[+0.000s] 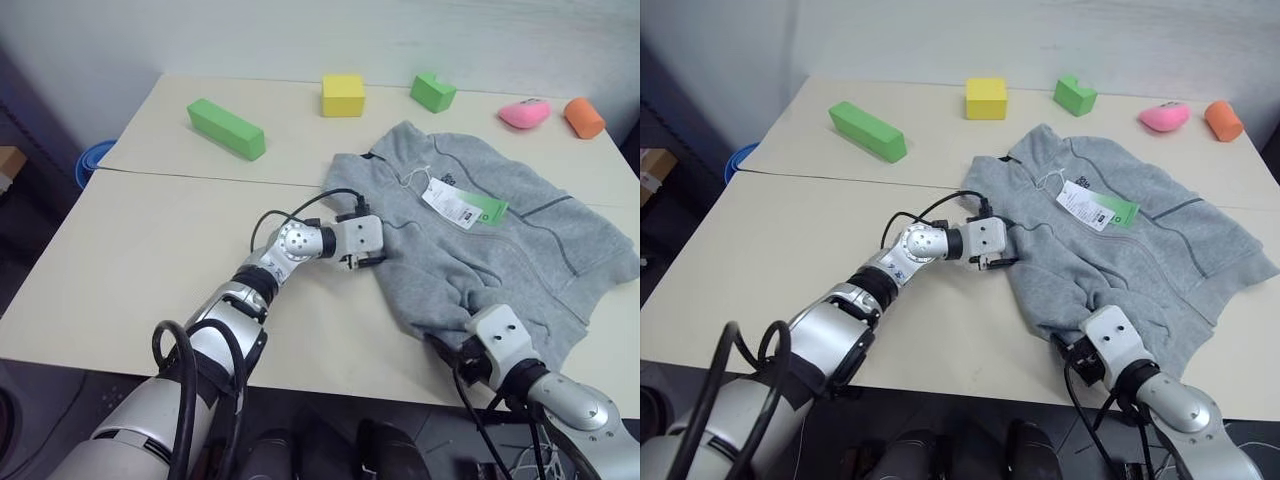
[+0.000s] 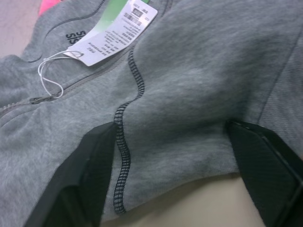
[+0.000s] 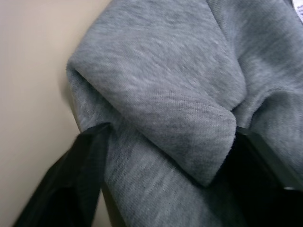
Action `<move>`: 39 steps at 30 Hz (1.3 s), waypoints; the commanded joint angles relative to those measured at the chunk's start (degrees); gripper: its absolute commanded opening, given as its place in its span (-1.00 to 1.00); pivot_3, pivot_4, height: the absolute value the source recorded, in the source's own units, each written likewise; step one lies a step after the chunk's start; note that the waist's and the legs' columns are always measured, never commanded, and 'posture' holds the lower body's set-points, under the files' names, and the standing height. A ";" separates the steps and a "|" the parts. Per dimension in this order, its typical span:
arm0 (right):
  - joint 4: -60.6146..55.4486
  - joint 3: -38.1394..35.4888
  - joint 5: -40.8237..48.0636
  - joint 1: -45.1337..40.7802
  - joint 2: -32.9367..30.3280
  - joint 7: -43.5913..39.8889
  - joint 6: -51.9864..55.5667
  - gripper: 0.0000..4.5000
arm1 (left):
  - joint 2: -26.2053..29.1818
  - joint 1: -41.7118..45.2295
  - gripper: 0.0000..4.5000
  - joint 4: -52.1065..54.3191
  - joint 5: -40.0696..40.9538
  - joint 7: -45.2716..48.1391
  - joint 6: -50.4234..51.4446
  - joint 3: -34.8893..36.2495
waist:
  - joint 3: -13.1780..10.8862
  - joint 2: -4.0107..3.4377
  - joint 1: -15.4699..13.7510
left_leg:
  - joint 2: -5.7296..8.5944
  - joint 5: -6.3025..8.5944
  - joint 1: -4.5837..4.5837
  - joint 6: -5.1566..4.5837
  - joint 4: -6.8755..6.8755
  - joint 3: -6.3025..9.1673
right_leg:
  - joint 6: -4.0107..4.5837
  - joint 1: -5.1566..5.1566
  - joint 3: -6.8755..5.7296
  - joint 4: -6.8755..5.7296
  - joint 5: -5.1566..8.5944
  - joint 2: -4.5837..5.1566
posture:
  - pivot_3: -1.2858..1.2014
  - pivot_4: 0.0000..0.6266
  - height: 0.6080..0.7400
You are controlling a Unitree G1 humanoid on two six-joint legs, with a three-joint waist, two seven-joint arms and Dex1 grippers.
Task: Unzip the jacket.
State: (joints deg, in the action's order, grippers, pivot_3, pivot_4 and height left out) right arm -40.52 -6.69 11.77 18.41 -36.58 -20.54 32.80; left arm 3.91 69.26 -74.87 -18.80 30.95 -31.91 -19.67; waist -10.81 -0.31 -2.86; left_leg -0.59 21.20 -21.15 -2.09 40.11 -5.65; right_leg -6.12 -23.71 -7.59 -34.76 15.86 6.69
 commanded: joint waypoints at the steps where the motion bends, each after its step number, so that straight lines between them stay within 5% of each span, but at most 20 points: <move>1: -3.35 -2.01 -0.87 1.42 1.52 1.32 1.04 0.13 | -0.52 0.69 0.19 -1.04 -2.35 -0.20 0.49 -1.05 | 0.03 0.05 -0.16 | -0.01 0.00 0.01 -0.01 0.00 0.08 | 0.00 0.02 -0.01 0.01 0.00 0.02 | 0.03 -0.52 1.00; 10: -2.86 -5.25 -1.42 2.86 6.03 2.03 -3.63 -1.00 | -0.17 -0.67 -0.93 -1.28 0.44 6.73 2.03 2.22 | 0.04 0.06 0.00 | -0.04 0.00 0.00 -0.03 0.01 0.26 | 0.00 0.01 0.00 0.01 0.00 0.02 | 0.03 -0.52 1.00; 21: -2.64 -14.27 13.89 8.76 1.94 -19.71 -14.87 -1.00 | 10.15 -13.42 -0.97 12.73 21.56 52.12 18.05 16.16 | 0.08 0.00 1.74 | -0.03 0.00 0.05 -0.02 0.02 0.18 | 0.02 0.01 -0.04 -0.07 0.01 -0.04 | 0.03 -0.52 1.00; 26: -1.35 -17.52 15.88 11.28 0.72 -23.63 -15.90 -1.00 | 14.28 -20.52 -0.97 22.94 21.37 43.59 13.10 17.42 | 0.08 0.00 1.45 | -0.20 0.00 0.15 0.00 0.08 0.25 | 0.04 0.02 0.08 -0.20 0.02 -0.02 | 0.03 -0.52 1.00; 29: -0.79 -17.71 15.88 11.80 0.97 -24.99 -17.10 -1.00 | 14.26 -20.53 -0.71 23.62 21.66 38.89 8.94 18.47 | 0.09 0.03 0.90 | -0.22 0.00 0.13 -0.02 0.13 0.30 | 0.03 0.04 0.10 -0.23 0.01 0.09 | 0.03 -0.52 1.00; 39: 0.15 -19.07 16.35 11.58 1.62 -25.12 -18.01 -1.00 | 6.46 -9.89 0.65 10.30 11.00 24.83 -9.86 10.52 | 0.10 0.06 -0.16 | 0.17 0.09 0.05 -0.18 0.23 0.21 | -0.02 0.06 0.06 -0.17 -0.01 0.12 | 0.03 -0.52 1.00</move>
State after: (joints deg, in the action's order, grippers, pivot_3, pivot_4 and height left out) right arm -39.83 -23.63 26.72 29.94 -35.35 -45.83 16.12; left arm 10.99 57.75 -63.19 -4.85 60.16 -38.99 -7.63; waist -10.71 -0.24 -3.02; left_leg -0.43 21.30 -21.10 -2.28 40.34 -5.45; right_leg -6.14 -23.66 -7.54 -34.94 15.85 6.80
